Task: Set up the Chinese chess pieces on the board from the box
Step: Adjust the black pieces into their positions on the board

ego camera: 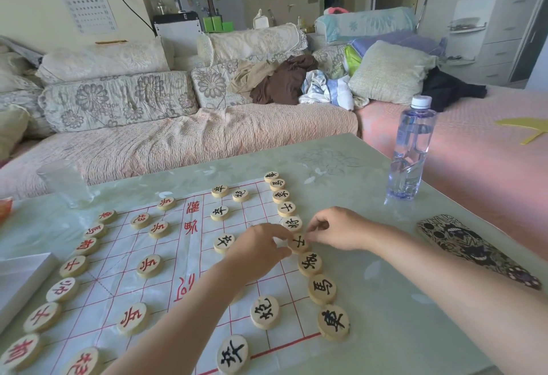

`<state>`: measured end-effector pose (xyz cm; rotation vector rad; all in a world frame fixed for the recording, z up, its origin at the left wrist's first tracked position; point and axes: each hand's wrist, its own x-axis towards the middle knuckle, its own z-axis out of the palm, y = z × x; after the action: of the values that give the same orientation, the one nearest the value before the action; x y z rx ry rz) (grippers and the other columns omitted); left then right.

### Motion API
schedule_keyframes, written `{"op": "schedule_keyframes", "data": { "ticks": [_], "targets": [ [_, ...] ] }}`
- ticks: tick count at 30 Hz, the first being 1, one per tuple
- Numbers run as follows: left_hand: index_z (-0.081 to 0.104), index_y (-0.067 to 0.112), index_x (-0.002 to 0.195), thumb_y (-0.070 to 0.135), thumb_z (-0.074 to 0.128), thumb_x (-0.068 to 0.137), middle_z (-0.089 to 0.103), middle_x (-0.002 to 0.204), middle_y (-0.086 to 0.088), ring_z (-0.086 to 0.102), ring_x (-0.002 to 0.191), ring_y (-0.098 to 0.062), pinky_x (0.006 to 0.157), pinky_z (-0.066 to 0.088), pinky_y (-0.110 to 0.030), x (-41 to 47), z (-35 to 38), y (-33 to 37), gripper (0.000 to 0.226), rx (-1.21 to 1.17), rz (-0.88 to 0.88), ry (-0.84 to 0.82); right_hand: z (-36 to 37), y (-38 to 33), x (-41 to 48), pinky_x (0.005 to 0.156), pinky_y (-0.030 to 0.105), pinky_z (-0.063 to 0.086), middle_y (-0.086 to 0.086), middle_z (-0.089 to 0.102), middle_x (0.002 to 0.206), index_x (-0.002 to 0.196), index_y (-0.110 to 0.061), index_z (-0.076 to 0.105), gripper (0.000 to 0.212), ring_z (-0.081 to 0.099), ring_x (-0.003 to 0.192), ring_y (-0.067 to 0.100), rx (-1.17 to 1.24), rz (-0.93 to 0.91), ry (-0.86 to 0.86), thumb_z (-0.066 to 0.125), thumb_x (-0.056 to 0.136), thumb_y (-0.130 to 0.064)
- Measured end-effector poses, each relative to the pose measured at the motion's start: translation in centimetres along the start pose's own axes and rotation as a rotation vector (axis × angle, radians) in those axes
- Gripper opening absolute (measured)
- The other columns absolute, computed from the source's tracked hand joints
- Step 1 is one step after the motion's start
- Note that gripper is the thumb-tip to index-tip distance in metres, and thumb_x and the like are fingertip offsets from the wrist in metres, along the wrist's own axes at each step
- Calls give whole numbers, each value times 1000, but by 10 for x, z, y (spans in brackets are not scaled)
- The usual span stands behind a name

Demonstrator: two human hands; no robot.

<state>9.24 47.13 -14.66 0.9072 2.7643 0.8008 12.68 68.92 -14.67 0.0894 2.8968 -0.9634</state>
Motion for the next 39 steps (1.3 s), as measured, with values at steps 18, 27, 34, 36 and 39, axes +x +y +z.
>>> {"op": "schedule_keyframes", "data": {
  "ticks": [18,27,34,36,39],
  "targets": [
    [61,35,113,32,73,80,63,102,23,56,82,-2,70,46,-17,-1,6,4,35,-100,-83,59,2,2,-3,58,15,43,-12,68,95,93,-42,70,21,55,66,0,51,-69,20,82,77,-42],
    [66,30,108,35,77,78,61,101,18,54,73,-2,60,41,-11,0,6,8,33,-131,-86,67,2,2,-3,55,13,39,-10,68,97,104,-40,72,27,52,62,-2,36,-76,12,81,79,-39],
    [57,31,118,37,73,80,55,108,13,58,84,-7,68,45,-15,-5,5,8,41,-85,-23,79,-2,-4,-9,59,13,35,-10,67,98,111,-33,69,30,52,68,-3,19,-44,0,79,83,-36],
    [58,32,114,33,70,83,54,104,14,58,84,-7,69,47,-19,-10,4,8,33,-54,-3,97,-7,-8,-15,61,14,38,-9,68,98,111,-30,69,28,57,77,2,27,-11,12,77,84,-34],
    [61,31,105,28,66,85,55,96,17,56,81,-6,69,46,-19,-18,4,12,21,-22,17,65,-10,-15,-23,66,16,42,-11,65,94,105,-30,70,24,62,88,10,54,65,64,75,83,-37]
  ]
}}
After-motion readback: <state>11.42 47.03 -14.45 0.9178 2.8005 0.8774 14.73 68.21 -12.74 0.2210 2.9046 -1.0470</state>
